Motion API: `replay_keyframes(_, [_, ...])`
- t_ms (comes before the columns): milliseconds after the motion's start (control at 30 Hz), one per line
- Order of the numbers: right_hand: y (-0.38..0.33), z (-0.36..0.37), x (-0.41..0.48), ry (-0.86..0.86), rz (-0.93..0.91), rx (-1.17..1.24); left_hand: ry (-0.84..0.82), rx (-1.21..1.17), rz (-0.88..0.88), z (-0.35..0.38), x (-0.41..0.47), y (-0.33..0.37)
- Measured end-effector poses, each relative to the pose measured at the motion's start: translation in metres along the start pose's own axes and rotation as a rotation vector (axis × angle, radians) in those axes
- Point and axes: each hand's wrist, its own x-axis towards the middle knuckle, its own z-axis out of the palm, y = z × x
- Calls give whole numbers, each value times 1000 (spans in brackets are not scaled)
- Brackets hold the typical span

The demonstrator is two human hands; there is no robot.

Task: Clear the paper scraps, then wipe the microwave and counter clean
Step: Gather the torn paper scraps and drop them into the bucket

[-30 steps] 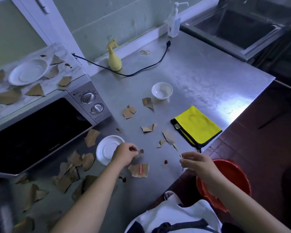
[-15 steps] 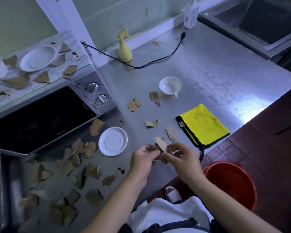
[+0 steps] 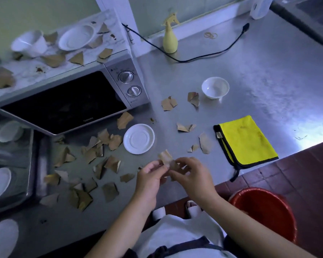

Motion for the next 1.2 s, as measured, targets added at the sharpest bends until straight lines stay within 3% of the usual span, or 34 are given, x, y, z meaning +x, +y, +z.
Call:
replay_keyframes(133, [18,-22,32,94,51,19,109,-106,15,-18,-4,-8])
replay_keyframes(267, [49,-56,89,85,204,-438,149,-185,9,-34,-16,-20])
replay_keyframes(467, [61,-43,119,35,261,-705,210,-217,14,-46,-30,-31])
replay_keyframes(800, [71,-38,119,102,287,-644,222,-262,28,-64,-34,-24])
replay_keyframes(1200, [82,-35,95,169,382,-611,118,-229,26,-92,-10,-19])
